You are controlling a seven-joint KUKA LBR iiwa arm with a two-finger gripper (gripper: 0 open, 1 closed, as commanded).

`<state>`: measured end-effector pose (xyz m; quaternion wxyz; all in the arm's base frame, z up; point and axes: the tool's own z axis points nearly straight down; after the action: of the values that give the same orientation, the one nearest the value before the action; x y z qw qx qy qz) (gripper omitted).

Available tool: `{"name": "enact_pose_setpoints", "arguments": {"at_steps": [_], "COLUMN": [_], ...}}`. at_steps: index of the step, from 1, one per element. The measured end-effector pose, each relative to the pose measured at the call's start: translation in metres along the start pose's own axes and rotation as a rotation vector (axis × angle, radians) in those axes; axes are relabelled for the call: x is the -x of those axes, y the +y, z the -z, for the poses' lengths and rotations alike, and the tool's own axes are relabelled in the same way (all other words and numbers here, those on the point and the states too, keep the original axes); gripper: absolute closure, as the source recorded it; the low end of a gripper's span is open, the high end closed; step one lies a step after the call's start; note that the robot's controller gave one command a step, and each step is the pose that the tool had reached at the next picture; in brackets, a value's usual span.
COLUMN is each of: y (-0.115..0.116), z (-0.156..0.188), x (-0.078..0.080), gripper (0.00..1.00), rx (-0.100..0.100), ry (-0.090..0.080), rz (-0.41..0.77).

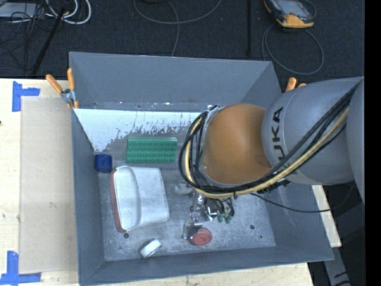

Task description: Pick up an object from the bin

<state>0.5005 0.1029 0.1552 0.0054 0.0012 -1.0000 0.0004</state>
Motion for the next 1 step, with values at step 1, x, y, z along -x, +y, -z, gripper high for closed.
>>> {"name": "enact_pose_setpoints", "arguments": {"at_steps": [1], "y": [-0.0866], "z": [-0.0818], "x": [-0.0148], "gripper": [0.00], "rx": [0.003], "ry": [-0.023], "rz": [0.229]}}
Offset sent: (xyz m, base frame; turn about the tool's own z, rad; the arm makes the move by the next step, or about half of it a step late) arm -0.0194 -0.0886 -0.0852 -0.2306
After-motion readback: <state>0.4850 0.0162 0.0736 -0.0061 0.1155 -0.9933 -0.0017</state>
